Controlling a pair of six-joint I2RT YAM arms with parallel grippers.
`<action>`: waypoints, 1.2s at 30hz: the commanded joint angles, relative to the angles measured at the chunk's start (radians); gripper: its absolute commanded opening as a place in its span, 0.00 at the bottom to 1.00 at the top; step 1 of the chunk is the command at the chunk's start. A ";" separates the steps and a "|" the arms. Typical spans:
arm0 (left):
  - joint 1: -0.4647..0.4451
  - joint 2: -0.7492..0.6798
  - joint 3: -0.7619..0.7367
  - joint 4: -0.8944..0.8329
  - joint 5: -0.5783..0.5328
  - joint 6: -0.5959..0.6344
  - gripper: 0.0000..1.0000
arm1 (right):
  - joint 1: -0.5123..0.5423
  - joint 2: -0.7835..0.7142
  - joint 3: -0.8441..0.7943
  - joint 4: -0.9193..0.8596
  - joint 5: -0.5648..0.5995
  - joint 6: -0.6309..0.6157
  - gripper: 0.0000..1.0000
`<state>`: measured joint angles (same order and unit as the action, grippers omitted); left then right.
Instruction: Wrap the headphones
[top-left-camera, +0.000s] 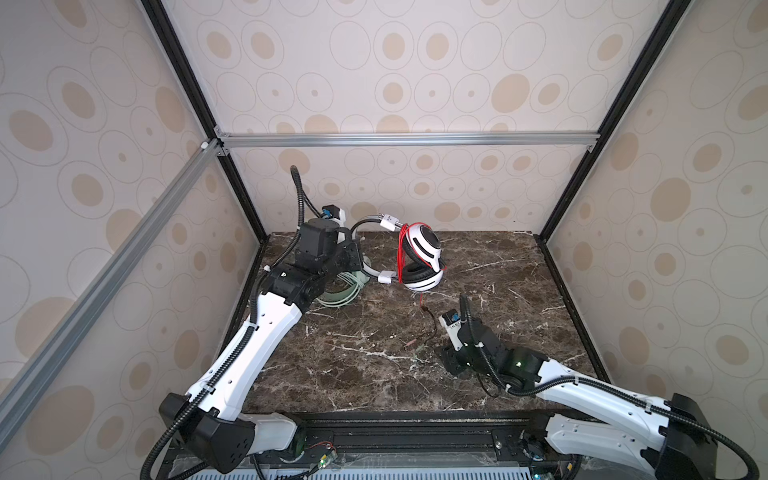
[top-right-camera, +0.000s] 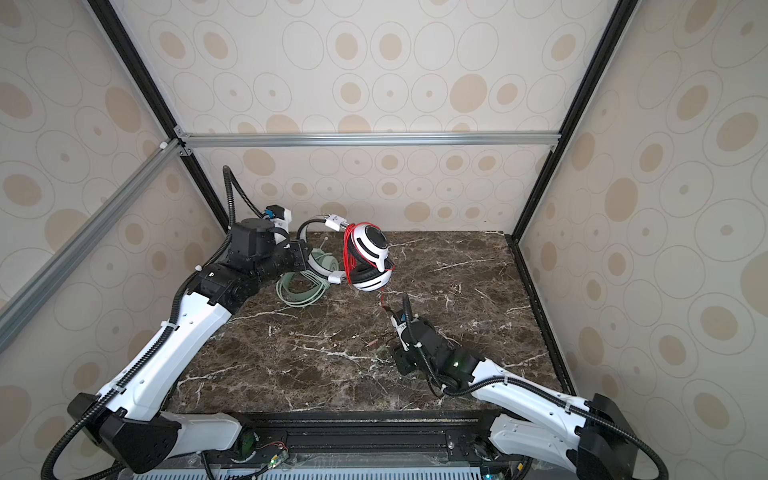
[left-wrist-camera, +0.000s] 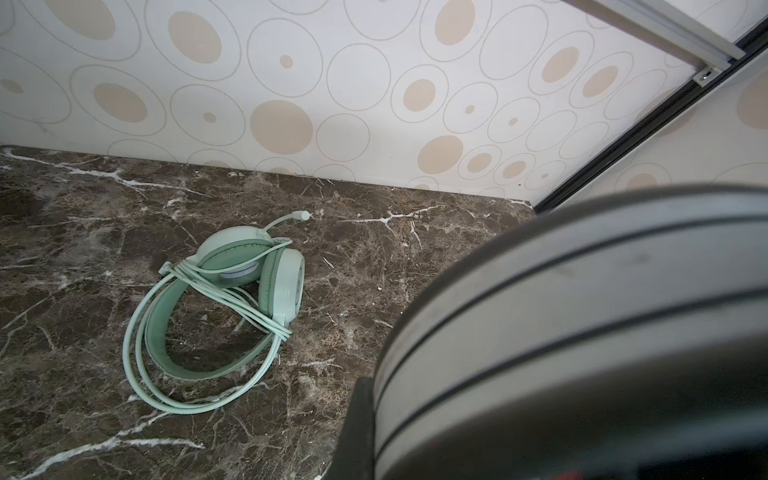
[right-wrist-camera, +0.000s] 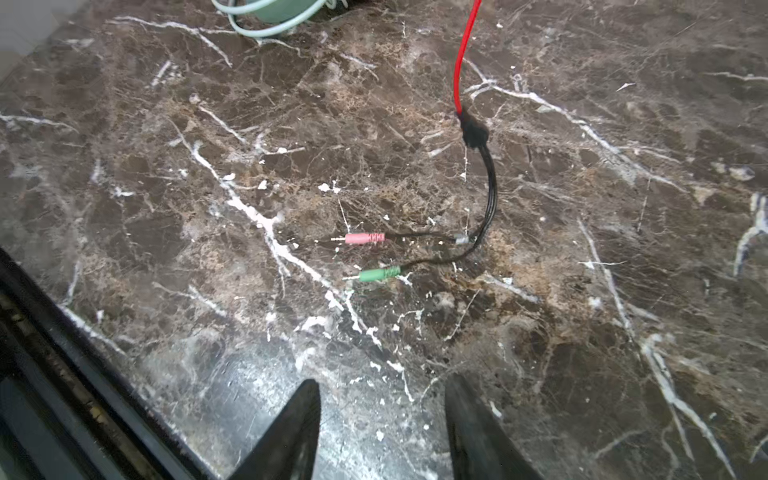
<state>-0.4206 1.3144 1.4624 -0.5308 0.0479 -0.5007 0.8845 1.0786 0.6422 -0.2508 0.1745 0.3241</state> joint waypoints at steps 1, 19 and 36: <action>0.011 -0.039 0.022 0.093 0.027 -0.042 0.00 | 0.003 0.099 0.055 0.078 0.079 0.011 0.52; 0.026 -0.040 0.021 0.093 0.023 -0.043 0.00 | -0.260 0.443 0.135 0.458 -0.053 -0.040 0.65; 0.056 -0.046 0.016 0.103 0.049 -0.054 0.00 | -0.332 0.682 0.346 0.452 -0.275 -0.182 0.22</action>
<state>-0.3798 1.3106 1.4624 -0.5270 0.0734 -0.5083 0.5552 1.7546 0.9684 0.2100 -0.0437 0.1711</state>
